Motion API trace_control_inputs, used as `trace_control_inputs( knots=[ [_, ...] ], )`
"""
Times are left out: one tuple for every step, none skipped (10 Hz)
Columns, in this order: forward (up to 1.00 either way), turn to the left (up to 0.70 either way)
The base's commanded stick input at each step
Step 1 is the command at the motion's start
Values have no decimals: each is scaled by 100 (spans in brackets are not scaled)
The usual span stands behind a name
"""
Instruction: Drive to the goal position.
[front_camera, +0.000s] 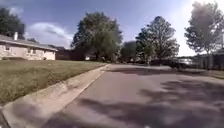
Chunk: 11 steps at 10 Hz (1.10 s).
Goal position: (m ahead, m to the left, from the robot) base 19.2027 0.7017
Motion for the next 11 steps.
trace_control_inputs(
  knots=[
    [100, 0],
    [100, 0],
    [100, 0],
    [100, 0],
    [100, 0],
    [100, 0],
    [100, 0],
    [100, 0],
    [100, 0],
    [100, 0],
    [100, 0]
  ],
)
